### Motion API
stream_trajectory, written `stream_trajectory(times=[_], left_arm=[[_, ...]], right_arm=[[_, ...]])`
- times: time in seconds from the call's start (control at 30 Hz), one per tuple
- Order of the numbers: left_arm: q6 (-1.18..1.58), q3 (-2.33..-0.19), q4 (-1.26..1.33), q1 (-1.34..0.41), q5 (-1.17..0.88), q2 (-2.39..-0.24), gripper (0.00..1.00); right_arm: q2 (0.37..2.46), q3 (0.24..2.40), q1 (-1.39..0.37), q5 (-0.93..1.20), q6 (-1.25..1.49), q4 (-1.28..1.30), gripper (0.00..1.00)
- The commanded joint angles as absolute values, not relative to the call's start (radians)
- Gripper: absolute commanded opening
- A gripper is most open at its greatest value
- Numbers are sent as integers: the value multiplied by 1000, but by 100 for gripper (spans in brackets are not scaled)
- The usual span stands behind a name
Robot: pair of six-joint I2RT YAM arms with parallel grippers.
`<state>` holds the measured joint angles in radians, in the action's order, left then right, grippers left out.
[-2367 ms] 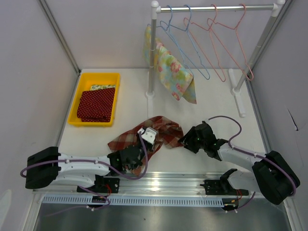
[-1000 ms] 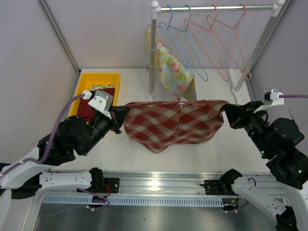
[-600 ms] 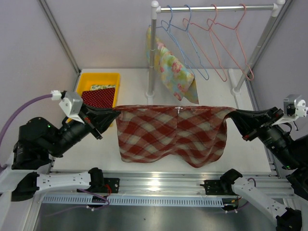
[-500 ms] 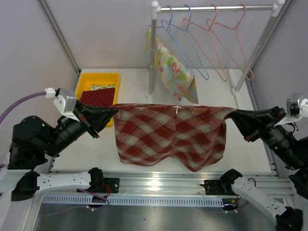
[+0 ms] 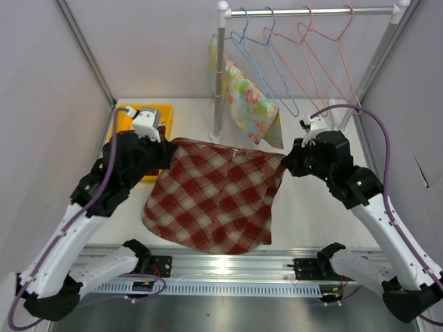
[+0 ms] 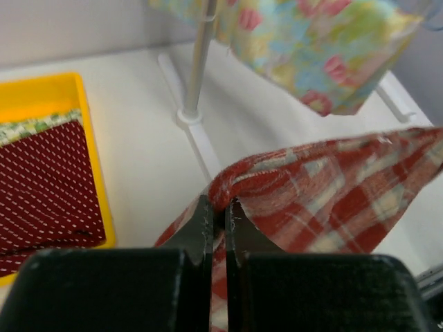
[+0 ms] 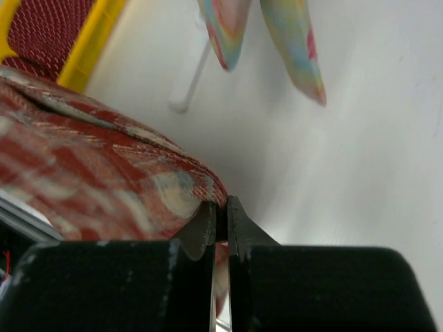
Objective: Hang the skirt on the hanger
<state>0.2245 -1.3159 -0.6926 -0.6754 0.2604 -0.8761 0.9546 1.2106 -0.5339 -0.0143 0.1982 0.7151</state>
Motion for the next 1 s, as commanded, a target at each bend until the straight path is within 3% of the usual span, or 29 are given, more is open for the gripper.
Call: stream_trajectory(times=[0.0,0.33,0.53,0.67,0.97], left_arm=[[278,-1200,-530,-526,-58,-902,0],[267,-1111,-359,-382,-92,-1071,0],[291,-1115,-285,-313,-77,-1184,0],[262,-1144,-273,-302,-12,-1227,0],[219,-1215,-259,-301,29,-1330,0]], right_arm=[[956,1178,-447,64,195,577,0],[1086,1077,-341,124,195,401,0],[1164,1066,-295,2,227,409,0],[1173,1052,-221,41,238,385,0],[1252,1078,-229,-16,261,408,0]])
